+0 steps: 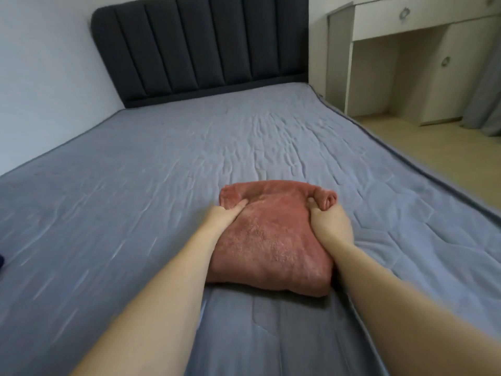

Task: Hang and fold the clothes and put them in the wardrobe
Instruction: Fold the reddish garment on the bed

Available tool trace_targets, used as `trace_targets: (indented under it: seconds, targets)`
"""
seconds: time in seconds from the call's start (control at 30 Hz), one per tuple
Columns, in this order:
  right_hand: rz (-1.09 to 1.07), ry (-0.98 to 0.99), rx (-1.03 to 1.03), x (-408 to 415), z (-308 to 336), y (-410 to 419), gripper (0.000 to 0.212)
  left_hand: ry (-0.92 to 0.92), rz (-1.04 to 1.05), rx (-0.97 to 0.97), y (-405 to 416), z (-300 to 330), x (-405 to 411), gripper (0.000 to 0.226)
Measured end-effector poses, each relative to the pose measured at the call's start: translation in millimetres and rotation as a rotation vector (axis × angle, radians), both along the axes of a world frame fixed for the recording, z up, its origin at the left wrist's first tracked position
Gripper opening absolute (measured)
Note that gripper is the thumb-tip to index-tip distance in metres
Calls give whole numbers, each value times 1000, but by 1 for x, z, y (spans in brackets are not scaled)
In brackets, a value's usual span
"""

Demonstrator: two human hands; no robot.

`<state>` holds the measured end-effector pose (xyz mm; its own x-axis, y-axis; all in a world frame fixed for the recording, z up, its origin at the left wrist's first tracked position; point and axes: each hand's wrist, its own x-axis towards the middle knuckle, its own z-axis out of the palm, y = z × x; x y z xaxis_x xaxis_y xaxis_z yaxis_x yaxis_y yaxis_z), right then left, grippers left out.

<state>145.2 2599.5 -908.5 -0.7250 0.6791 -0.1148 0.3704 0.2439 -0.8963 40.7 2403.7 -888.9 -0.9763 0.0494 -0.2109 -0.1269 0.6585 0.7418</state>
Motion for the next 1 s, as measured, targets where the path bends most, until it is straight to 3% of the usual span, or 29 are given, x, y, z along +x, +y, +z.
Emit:
trace_targets:
  seconds: [0.23,0.33,0.4,0.47,0.57,0.67,0.8,1.0]
  targets:
    - [111,-37,25,-18,-3,11,56,36,53,-3,-1,-6,-14,70]
    - [158,-36,-267,-3,30,5,60,-54,41,82,-9,23,10,56]
    - [197,-77,-505,12,72,-4,58,-197,34,274,-23,58,36,51]
    - [211,-117,-609,23,124,-14,49,-320,46,409,-41,104,58,47]
    - [252,-126,-670,35,228,-43,41,-432,74,496,-83,208,85,38]
    - [396,-137,-728,41,367,-88,33,-504,112,566,-141,351,111,40]
    - [596,-174,-691,49,561,-172,40,-432,242,620,-235,551,160,49]
    - [939,-236,-646,92,785,-350,47,-222,496,633,-407,787,271,29]
